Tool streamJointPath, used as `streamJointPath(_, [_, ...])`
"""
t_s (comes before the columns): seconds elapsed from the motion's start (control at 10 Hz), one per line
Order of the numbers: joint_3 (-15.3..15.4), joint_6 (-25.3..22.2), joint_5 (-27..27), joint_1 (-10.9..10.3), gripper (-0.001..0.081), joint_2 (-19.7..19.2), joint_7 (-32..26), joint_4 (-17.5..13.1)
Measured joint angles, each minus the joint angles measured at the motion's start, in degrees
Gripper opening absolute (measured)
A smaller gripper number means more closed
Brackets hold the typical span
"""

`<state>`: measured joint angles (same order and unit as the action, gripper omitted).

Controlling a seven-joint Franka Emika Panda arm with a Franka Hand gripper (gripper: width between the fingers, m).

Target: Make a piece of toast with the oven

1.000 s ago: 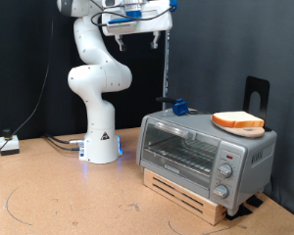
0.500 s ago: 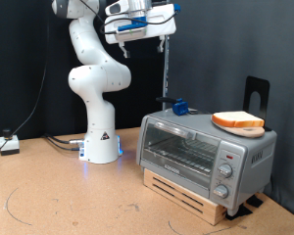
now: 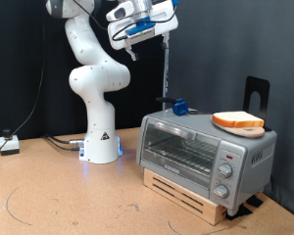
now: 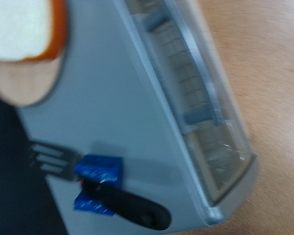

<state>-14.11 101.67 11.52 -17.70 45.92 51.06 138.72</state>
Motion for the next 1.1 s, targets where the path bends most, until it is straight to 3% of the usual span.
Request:
streamJointPath(0.2, [-3.5, -2.4, 1.7, -3.0, 0.0807, -0.3, -9.2, -0.3])
streamJointPath(0.4, [-3.6, -3.1, 1.7, -3.4, 0.0807, -1.1, -10.3, -0.8])
streamJointPath(0.8, [-3.7, 6.8, 3.7, -3.8, 0.0807, -1.9, -15.0, 3.3])
streamJointPath(1.1, [-3.9, 13.1, 3.7, -3.8, 0.0807, -6.7, -16.7, 5.6])
